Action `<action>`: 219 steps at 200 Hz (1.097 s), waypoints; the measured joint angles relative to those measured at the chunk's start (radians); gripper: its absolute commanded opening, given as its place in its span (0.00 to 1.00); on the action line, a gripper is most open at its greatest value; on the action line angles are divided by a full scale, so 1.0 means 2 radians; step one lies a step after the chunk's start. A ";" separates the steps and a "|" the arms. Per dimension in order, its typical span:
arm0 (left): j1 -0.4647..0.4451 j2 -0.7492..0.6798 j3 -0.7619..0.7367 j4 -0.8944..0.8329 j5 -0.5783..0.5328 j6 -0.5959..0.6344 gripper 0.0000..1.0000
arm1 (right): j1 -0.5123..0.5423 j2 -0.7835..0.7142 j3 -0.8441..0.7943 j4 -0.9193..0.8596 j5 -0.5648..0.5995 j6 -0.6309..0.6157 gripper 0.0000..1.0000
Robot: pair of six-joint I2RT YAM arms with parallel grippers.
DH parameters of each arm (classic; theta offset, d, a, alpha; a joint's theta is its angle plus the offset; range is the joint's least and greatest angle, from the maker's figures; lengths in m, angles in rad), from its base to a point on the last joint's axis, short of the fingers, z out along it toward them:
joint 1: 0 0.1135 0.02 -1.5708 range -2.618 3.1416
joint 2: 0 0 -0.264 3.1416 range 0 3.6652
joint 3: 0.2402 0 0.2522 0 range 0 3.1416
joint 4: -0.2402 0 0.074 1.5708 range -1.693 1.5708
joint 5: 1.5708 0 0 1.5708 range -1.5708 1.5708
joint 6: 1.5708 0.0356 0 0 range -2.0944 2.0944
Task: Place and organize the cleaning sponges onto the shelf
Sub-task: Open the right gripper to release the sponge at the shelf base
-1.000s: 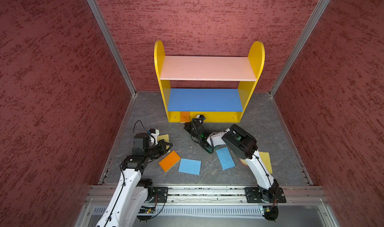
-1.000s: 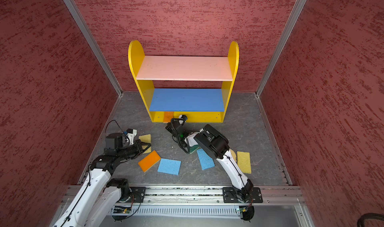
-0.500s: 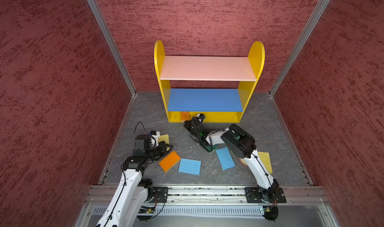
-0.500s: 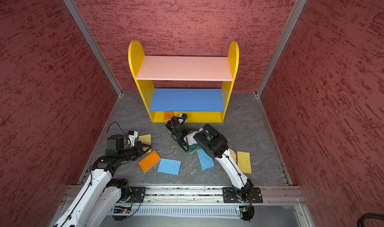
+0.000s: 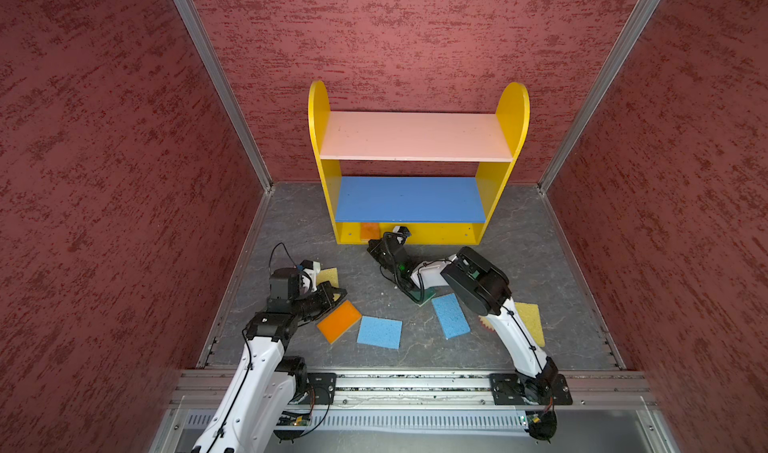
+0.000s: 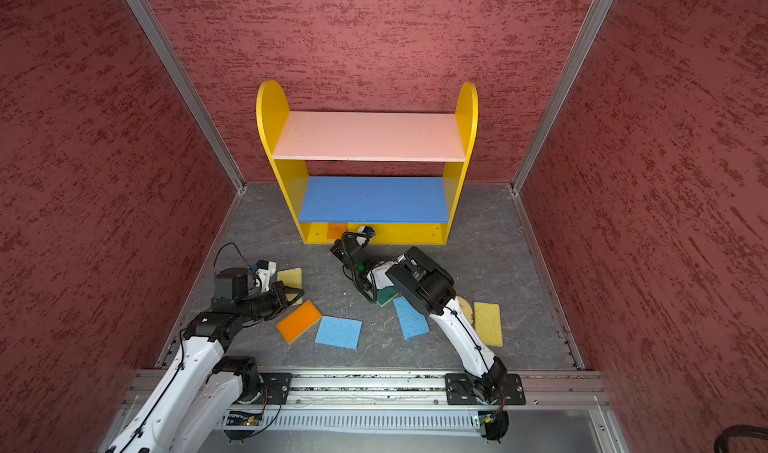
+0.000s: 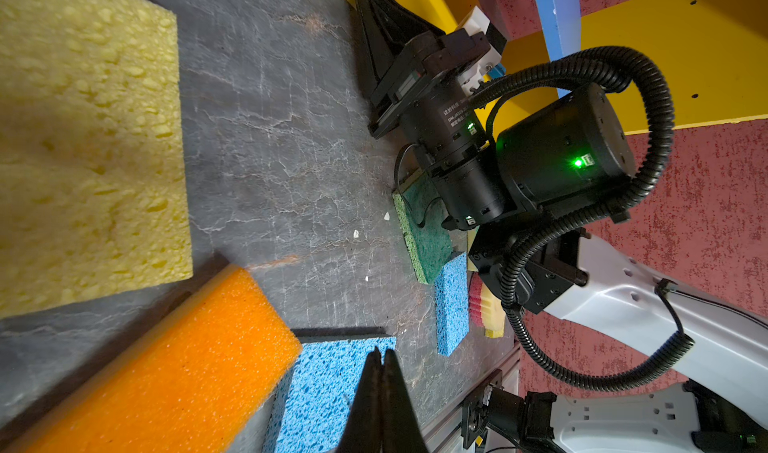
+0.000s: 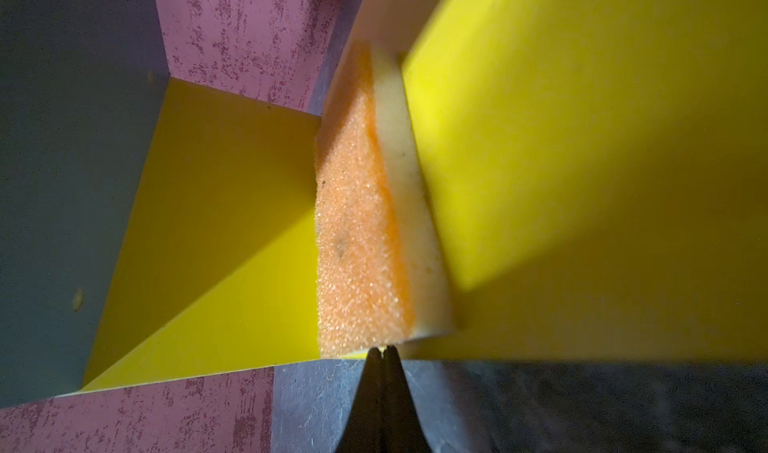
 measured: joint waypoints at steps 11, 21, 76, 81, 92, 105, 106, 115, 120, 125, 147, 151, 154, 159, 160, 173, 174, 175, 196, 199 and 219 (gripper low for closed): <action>0.000 0.000 0.000 0.000 0.000 0.000 0.04 | 0.000 0.000 0.001 -0.001 0.000 0.001 0.00; 0.000 0.000 0.000 0.000 0.000 0.000 0.04 | 0.000 0.001 0.002 -0.002 0.001 0.002 0.00; 0.000 0.000 0.000 0.000 0.000 0.000 0.04 | -0.001 0.006 0.010 -0.004 0.001 0.003 0.00; 0.000 0.000 0.000 0.000 0.000 0.000 0.04 | -0.001 0.006 0.010 -0.004 0.001 0.003 0.00; 0.000 0.000 0.000 0.000 0.000 0.000 0.04 | -0.001 0.006 0.010 -0.004 0.001 0.003 0.00; 0.000 0.000 0.000 0.000 0.000 0.000 0.04 | -0.001 0.006 0.010 -0.004 0.000 0.003 0.00; 0.000 0.000 0.000 0.000 0.000 0.000 0.04 | -0.001 0.006 0.010 -0.004 0.000 0.003 0.00; 0.000 0.000 0.000 0.000 0.000 0.000 0.04 | -0.001 0.006 0.010 -0.004 0.000 0.003 0.00; 0.000 0.000 0.000 0.000 0.000 0.000 0.04 | -0.001 0.006 0.010 -0.004 0.000 0.002 0.00; 0.000 0.000 0.000 0.000 0.000 0.000 0.04 | -0.001 0.006 0.010 -0.004 -0.001 0.001 0.00; 0.000 0.000 0.000 0.000 0.000 0.000 0.04 | -0.001 0.005 0.010 -0.004 -0.005 -0.006 0.01; 0.000 0.000 0.000 0.000 0.000 0.000 0.04 | -0.001 0.004 0.009 -0.005 -0.005 -0.007 0.01; 0.000 0.000 0.000 0.000 0.000 0.000 0.04 | -0.001 0.003 0.008 -0.005 -0.006 -0.008 0.01; 0.000 0.000 0.000 0.000 0.000 -0.001 0.04 | -0.001 0.001 0.005 -0.005 -0.007 -0.011 0.01; 0.000 0.000 0.000 0.000 0.000 -0.002 0.04 | -0.001 0.001 0.005 -0.005 -0.007 -0.011 0.01; 0.000 -0.001 0.002 -0.001 0.000 -0.004 0.05 | 0.001 -0.007 -0.006 -0.009 -0.010 -0.020 0.01; 0.000 -0.001 0.003 -0.001 0.000 -0.004 0.05 | 0.002 -0.008 -0.007 -0.009 -0.011 -0.020 0.01; 0.000 -0.001 0.003 -0.001 0.000 -0.004 0.05 | 0.002 -0.008 -0.008 -0.010 -0.011 -0.021 0.01; 0.000 -0.001 0.017 -0.003 0.000 -0.004 0.05 | 0.005 -0.027 -0.034 -0.018 -0.021 -0.030 0.01; 0.000 -0.001 0.020 -0.004 0.000 -0.004 0.05 | 0.006 -0.031 -0.039 -0.018 -0.022 -0.031 0.01; 0.000 -0.002 0.043 -0.012 -0.003 -0.003 0.06 | 0.009 -0.056 -0.077 -0.017 -0.035 -0.033 0.01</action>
